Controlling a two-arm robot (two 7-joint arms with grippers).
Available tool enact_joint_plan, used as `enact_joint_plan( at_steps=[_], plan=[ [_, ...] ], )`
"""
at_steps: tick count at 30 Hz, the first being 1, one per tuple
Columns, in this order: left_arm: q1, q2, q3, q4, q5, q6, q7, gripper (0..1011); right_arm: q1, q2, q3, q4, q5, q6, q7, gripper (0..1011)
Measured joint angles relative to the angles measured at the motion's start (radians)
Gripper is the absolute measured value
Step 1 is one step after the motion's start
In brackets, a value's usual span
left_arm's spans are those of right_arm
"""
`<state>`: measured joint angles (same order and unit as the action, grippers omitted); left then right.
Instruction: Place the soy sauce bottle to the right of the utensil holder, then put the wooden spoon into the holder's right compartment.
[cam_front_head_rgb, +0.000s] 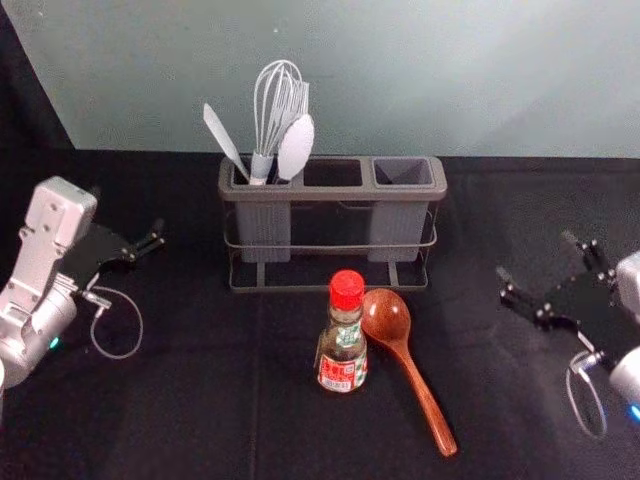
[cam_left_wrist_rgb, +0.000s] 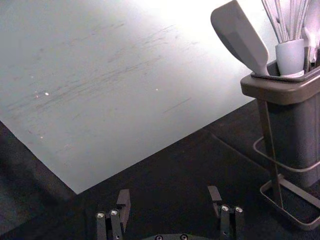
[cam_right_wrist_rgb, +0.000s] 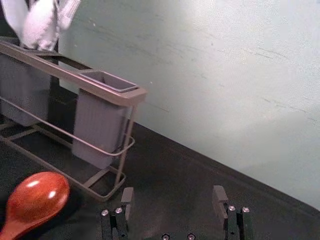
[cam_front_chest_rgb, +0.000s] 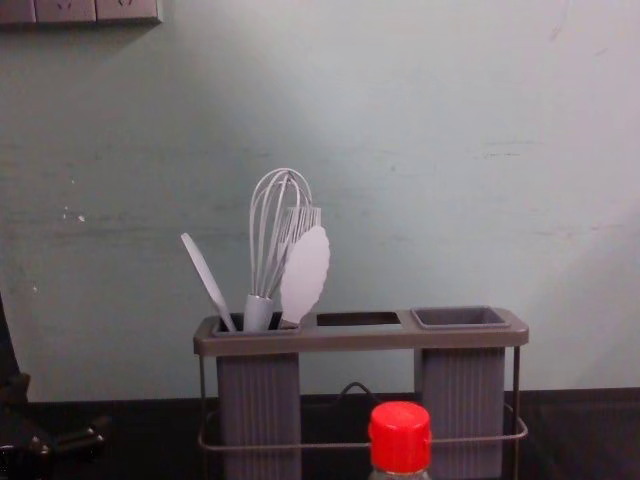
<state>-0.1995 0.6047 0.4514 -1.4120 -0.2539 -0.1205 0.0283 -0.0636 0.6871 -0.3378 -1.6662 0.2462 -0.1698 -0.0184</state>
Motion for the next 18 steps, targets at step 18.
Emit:
enact_joint_plan(
  at_steps=[18],
  plan=[
    [0.000, 0.000, 0.000, 0.000, 0.000, 0.000, 0.000, 1010, -0.146, -0.002, 0.038, -0.145, 0.080, -0.063, 0.089, 1004]
  ],
)
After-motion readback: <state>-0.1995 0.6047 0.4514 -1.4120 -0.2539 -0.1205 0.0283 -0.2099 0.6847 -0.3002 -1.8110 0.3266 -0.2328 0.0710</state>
